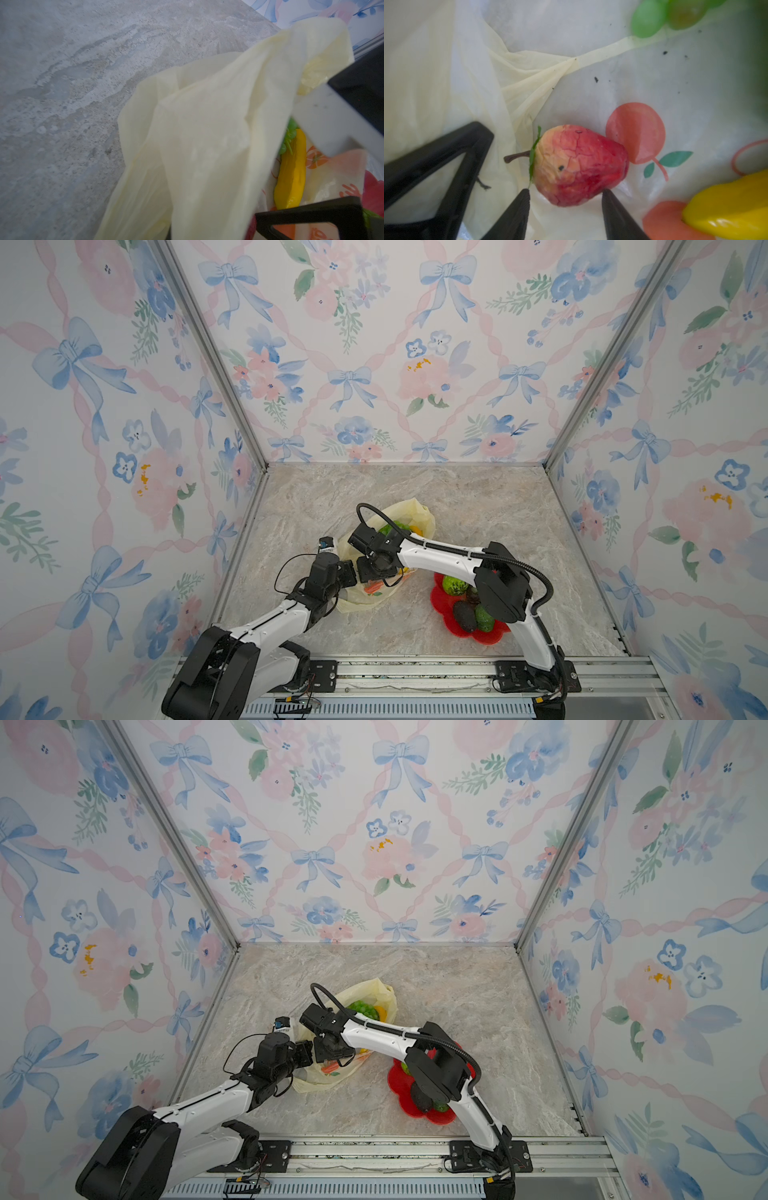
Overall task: Take fruits out of the plastic bag
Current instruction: Move the fruit into the plastic bag.
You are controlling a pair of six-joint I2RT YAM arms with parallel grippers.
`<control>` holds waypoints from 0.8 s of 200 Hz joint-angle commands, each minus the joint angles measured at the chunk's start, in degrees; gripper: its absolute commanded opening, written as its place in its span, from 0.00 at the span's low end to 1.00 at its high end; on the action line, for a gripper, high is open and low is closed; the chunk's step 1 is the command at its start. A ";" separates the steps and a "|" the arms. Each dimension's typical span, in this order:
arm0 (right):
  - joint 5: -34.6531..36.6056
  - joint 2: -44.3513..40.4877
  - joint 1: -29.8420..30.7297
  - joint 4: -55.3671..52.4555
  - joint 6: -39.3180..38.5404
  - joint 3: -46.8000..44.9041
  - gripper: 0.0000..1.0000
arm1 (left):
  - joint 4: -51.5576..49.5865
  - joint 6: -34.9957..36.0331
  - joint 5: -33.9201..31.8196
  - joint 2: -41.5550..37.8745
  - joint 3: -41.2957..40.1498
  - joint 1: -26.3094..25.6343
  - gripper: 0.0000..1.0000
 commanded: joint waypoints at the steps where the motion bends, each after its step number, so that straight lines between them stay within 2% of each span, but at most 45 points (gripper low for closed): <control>1: -0.41 2.03 -2.43 0.95 -0.81 2.07 0.60 | -0.52 -0.38 0.09 0.03 -0.77 -0.26 0.03; 57: -4.76 5.06 -4.90 2.54 -2.99 7.32 0.69 | -0.54 -0.20 -0.20 -0.09 -0.73 -0.26 0.03; 109: -0.16 2.59 -3.98 -0.17 -4.25 6.71 0.77 | -0.53 -0.12 -0.41 -0.04 -0.75 -0.24 0.03; 122: 1.92 2.05 -3.21 -1.10 -6.27 6.97 0.77 | -0.54 -0.12 -0.51 -0.17 -0.79 -0.24 0.03; 137: 2.93 1.62 -2.66 -0.86 -12.31 6.78 0.77 | -0.57 -0.12 -0.56 -0.41 -0.87 -0.23 0.03; 160: 4.74 0.95 -2.01 -1.15 -24.94 6.73 0.78 | -0.53 -0.02 -0.88 -1.05 -1.12 -0.20 0.03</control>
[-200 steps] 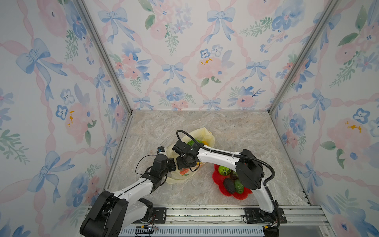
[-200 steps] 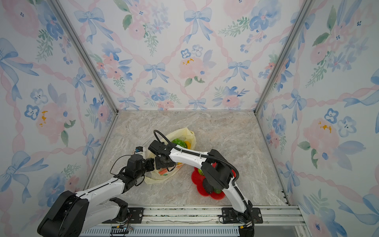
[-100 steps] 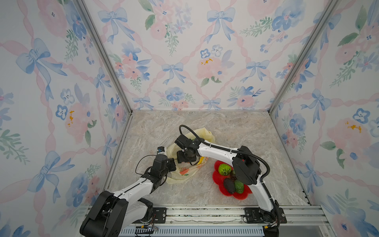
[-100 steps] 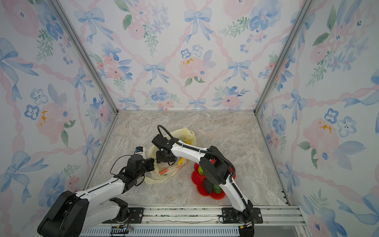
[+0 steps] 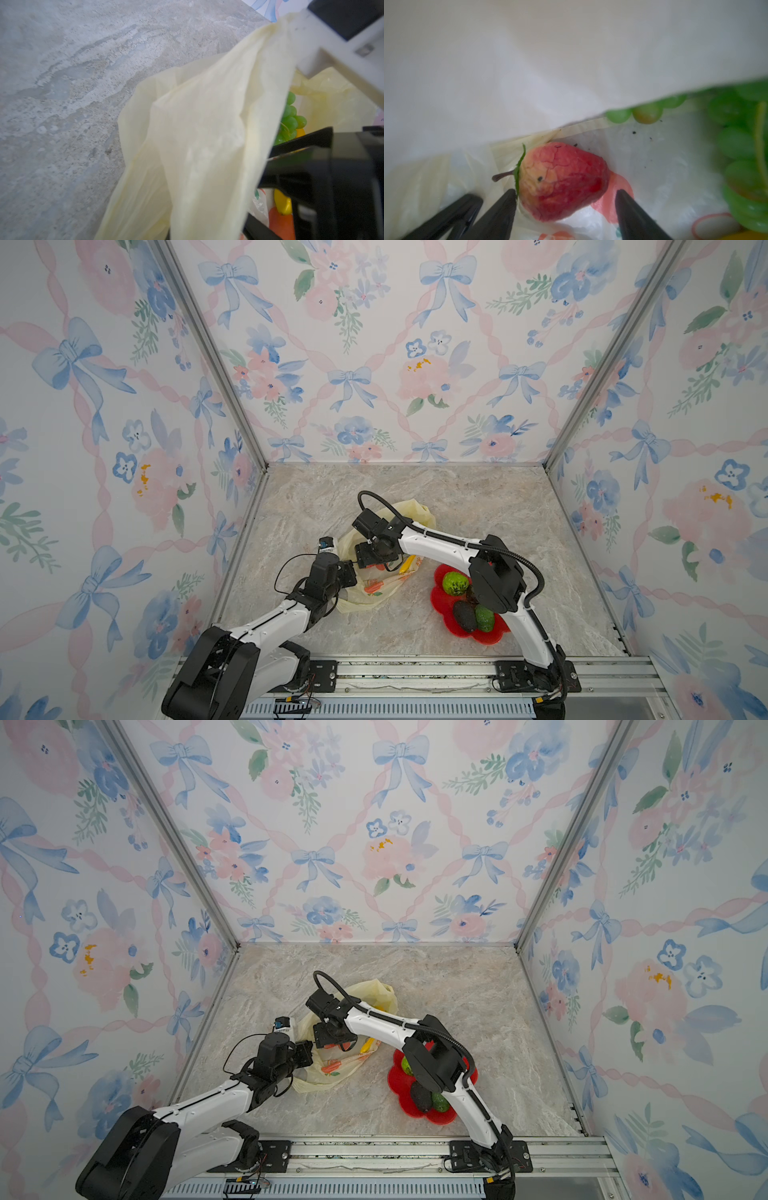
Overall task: Take fruits out of the plastic bag
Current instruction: Move the fruit into the plastic bag.
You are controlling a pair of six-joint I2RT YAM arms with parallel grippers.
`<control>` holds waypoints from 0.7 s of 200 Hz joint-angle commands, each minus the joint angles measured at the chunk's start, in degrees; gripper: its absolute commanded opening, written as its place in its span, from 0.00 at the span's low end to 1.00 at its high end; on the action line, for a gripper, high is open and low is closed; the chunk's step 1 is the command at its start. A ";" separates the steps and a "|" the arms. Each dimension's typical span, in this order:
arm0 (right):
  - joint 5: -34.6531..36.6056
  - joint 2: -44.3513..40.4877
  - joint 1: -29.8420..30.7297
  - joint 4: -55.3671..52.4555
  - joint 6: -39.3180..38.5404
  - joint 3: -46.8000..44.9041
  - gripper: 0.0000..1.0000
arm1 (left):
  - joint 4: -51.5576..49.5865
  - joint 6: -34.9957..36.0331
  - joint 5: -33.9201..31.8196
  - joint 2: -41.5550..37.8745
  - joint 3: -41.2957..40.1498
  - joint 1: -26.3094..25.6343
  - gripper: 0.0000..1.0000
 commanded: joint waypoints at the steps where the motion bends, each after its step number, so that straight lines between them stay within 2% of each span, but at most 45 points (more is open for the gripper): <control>1: 3.84 -3.15 1.18 -2.36 -14.32 0.77 0.78 | -0.53 0.07 -0.83 -1.01 -1.11 -0.17 0.03; 20: 3.03 -5.10 0.90 -0.01 -24.49 -2.24 0.81 | -0.53 0.24 -1.01 -1.54 -1.19 -0.14 0.03; 45: 0.56 -4.83 -1.09 1.04 -32.32 -2.52 0.85 | -0.55 0.46 -1.25 -1.91 -1.28 -0.14 0.03; 100: -9.71 0.35 -4.25 -0.58 -40.19 3.48 0.86 | -0.54 0.81 -1.69 -2.46 -1.38 0.14 0.03; 140: -12.42 5.47 -4.09 -5.06 -42.26 10.31 0.85 | -0.53 0.85 -1.48 -2.12 -1.32 0.57 0.04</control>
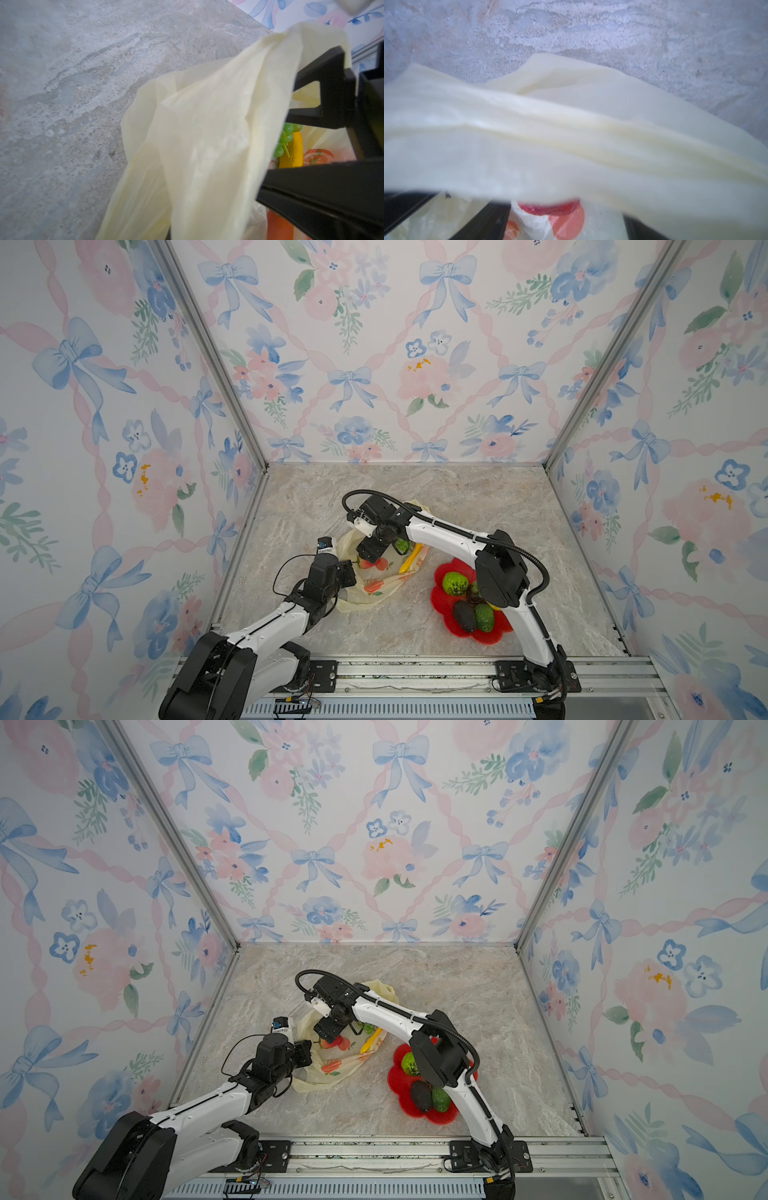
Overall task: Take fruits out of the plastic bag
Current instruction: Move the fruit into the plastic bag, then pick up the fruit from the plastic bag.
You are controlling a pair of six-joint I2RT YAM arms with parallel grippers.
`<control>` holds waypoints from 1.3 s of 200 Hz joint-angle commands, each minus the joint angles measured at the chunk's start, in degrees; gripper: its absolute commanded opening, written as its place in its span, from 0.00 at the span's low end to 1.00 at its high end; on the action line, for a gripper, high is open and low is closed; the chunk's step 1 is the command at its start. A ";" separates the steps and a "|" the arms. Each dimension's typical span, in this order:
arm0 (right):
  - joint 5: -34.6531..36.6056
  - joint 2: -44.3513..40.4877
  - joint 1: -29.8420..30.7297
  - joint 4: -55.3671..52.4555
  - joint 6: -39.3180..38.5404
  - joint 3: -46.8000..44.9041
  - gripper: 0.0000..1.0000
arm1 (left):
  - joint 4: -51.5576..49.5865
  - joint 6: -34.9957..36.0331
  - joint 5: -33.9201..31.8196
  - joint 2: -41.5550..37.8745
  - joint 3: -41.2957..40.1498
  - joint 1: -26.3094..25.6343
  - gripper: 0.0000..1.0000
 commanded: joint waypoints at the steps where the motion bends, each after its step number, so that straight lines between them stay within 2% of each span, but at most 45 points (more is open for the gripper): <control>1: -3.92 4.00 0.42 -5.04 -3.81 4.18 0.85 | -0.51 0.81 -0.68 -0.46 -0.87 0.50 0.03; 47: -5.69 6.28 1.12 -7.83 -5.20 6.33 0.85 | -0.55 0.81 -0.62 -0.12 -0.86 0.99 0.03; 98: -1.97 8.82 1.12 -8.62 -4.76 8.00 0.86 | -0.51 0.80 -0.41 0.23 -0.73 1.16 0.03; 157: -1.65 9.88 1.55 -9.13 -3.81 10.20 0.63 | -0.51 0.89 -0.27 0.58 -0.58 1.21 0.04; 181: -1.83 6.60 1.65 -7.09 -3.42 6.81 0.57 | -0.51 0.90 -0.29 0.74 -0.59 1.24 0.04; 260: -3.31 -8.80 1.12 5.55 1.47 -12.01 0.48 | -0.52 0.90 -0.49 1.19 -0.57 1.73 0.04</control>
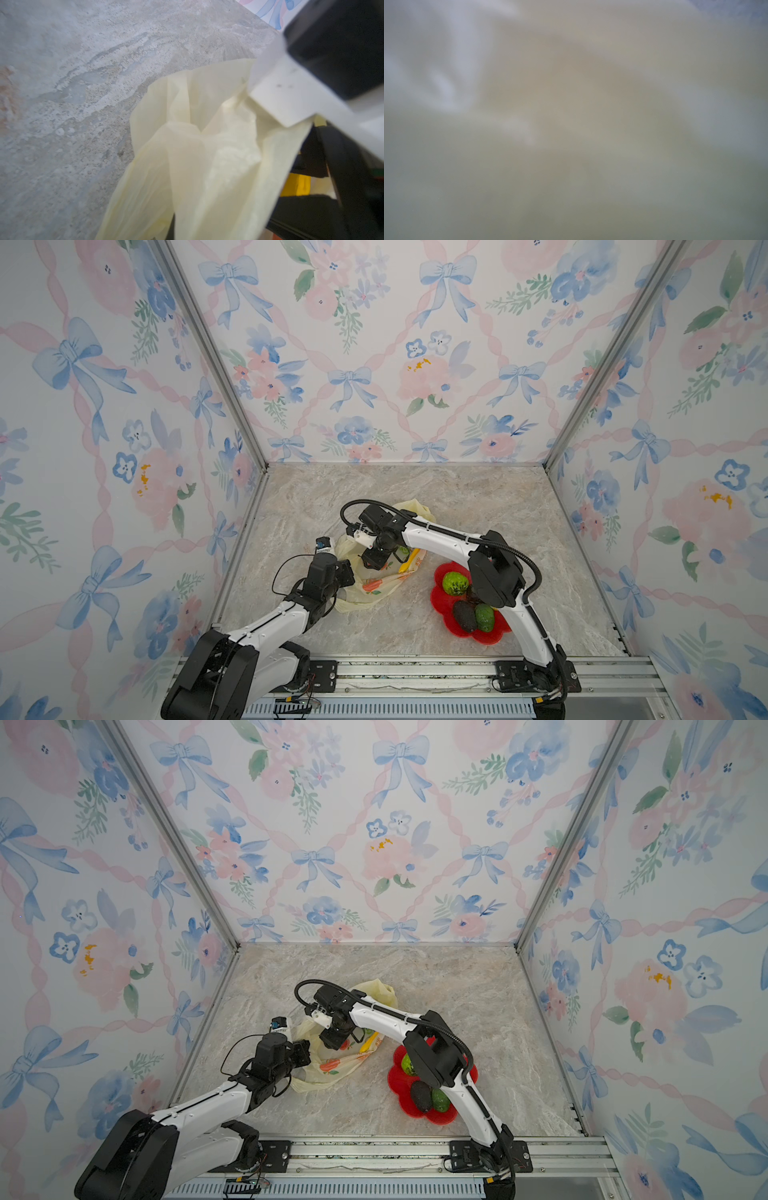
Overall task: Take fruits out of the plastic bag
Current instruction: Pick up the fruit from the plastic bag, then place the fruit on the plate.
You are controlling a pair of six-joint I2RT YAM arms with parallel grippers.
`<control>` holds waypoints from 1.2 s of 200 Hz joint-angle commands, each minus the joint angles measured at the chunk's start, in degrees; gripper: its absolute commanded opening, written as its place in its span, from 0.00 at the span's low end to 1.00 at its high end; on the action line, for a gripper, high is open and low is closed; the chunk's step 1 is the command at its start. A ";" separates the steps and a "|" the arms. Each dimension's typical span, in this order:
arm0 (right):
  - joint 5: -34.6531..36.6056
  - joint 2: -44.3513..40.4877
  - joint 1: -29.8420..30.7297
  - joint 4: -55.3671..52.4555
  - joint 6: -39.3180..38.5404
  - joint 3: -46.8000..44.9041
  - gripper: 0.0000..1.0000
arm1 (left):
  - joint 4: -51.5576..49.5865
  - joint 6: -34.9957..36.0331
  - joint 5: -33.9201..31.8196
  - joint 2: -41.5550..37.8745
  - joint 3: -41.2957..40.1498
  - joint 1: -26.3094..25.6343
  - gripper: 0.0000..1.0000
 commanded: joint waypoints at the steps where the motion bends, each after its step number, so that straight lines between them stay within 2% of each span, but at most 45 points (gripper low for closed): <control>1: -0.41 -6.58 0.31 5.22 2.52 -4.63 0.48 | -0.53 0.90 -0.51 0.39 -0.56 0.49 0.04; 23: 1.42 -12.42 0.14 9.93 5.24 -11.82 0.45 | -0.57 0.90 -0.27 0.50 -0.63 0.52 0.04; 77: 6.20 -28.60 -0.13 16.82 15.72 -27.23 0.45 | -0.55 0.90 0.16 1.02 -0.31 0.66 0.04; 117: 13.08 -40.75 0.38 13.68 23.98 -36.49 0.41 | -0.53 0.81 0.58 1.13 -0.37 0.66 0.04; 159: 21.18 -51.49 3.15 6.76 30.66 -43.75 0.40 | -0.55 0.72 0.93 1.23 -0.22 0.71 0.04; 240: 29.31 -68.15 3.30 -0.81 45.12 -56.96 0.40 | -0.59 0.90 0.43 1.86 -0.15 0.75 0.04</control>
